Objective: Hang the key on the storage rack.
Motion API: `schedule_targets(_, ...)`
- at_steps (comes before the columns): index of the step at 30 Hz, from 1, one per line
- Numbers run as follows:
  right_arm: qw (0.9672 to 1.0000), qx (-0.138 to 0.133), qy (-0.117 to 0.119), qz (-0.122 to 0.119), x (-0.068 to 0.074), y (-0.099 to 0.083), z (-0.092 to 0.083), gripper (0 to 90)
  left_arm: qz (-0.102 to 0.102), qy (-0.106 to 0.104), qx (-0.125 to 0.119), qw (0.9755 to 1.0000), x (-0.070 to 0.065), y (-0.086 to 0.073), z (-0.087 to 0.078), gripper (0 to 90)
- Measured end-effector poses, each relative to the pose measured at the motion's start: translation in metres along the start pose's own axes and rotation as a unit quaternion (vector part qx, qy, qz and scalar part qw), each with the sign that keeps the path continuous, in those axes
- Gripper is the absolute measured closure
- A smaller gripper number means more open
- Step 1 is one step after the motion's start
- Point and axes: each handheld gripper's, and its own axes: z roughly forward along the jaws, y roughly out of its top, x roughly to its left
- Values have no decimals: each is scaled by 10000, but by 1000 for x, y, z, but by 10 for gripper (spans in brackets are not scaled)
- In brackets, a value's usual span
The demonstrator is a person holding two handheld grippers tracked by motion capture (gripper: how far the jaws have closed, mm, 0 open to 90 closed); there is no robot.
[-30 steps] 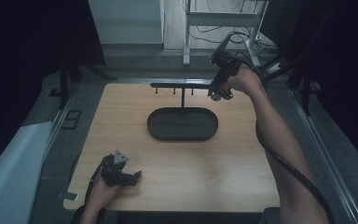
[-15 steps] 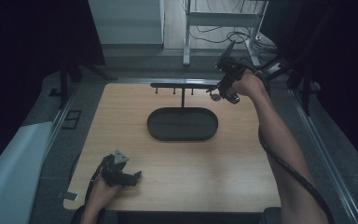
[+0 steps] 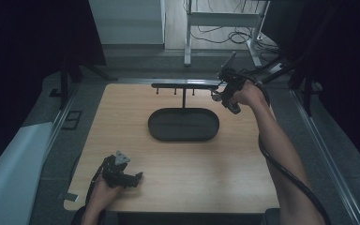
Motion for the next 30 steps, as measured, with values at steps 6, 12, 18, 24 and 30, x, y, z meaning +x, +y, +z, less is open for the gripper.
schedule_targets(6, 10000, -22, 5, -32, 3, 0, 19, 483, 0, 12, -15, 10000, 0, 0, 0, 0)
schedule_targets(12, 10000, -27, 5, -70, 4, -1, 31, 468, 0, 0, -9, 10000, 0, 0, 0, 0)
schedule_targets(18, 9998, -171, -40, -105, 6, 0, 28, 401, -1, 0, -9, 10000, 0, 0, 0, 0)
schedule_targets(24, 9990, -333, -42, -308, 10, 0, 24, 362, 4, 7, -11, 10000, 0, 0, 0, 0)
schedule_targets(30, 9981, -364, -78, -484, 13, -4, 24, 312, 13, 10, -10, 10000, 0, 0, 0, 0)
